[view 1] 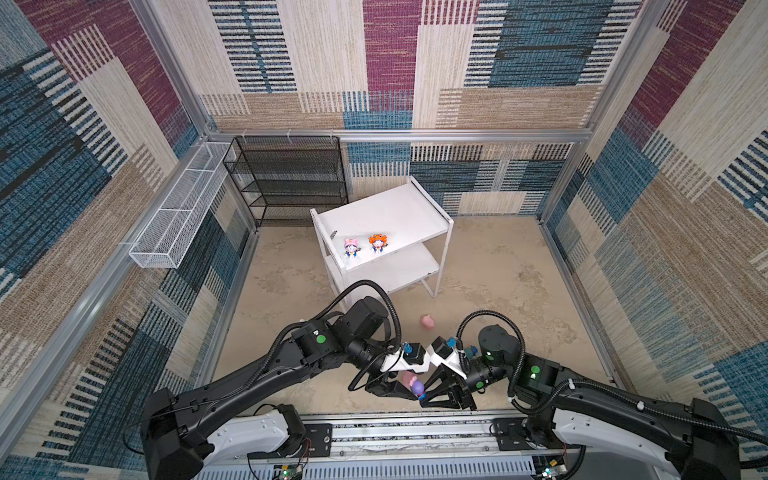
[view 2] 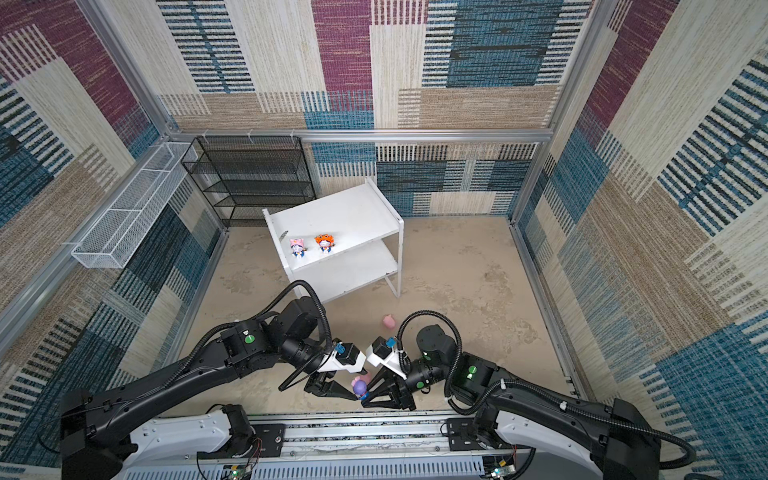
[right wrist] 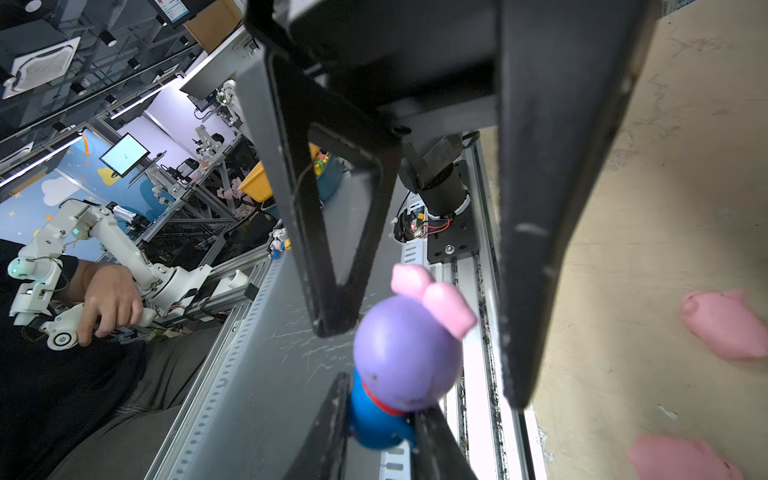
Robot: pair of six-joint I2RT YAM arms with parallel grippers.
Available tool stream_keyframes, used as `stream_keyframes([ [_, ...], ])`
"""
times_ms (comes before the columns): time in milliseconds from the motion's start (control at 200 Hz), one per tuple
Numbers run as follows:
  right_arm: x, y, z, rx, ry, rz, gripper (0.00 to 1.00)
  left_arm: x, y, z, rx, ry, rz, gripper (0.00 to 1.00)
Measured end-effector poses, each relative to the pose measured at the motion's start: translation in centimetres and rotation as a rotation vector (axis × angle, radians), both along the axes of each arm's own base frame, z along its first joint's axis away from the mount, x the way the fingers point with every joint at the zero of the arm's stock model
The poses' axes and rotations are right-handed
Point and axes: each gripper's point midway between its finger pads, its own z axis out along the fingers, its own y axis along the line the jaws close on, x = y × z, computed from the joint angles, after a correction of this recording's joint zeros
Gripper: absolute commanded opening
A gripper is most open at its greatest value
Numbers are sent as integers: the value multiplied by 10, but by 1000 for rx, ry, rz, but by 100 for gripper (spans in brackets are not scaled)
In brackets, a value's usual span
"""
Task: Place and organize the plastic toys onto the shelf
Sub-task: 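Close the left gripper on the purple figure held by the right gripper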
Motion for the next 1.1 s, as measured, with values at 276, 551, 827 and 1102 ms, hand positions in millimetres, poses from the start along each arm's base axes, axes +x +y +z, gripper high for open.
stream_keyframes([
  [276,1,0,0,2,-8,-8,20,2,1,0,1,-15,11,35],
  [551,3,0,1,7,-36,-21,25,-1,3,-2,12,4,7,24],
  [827,14,-1,-3,-23,-47,-91,48,12,-2,-9,86,41,89,16],
  [1102,33,-5,-5,-49,-101,-225,67,37,-5,-16,167,109,296,16],
])
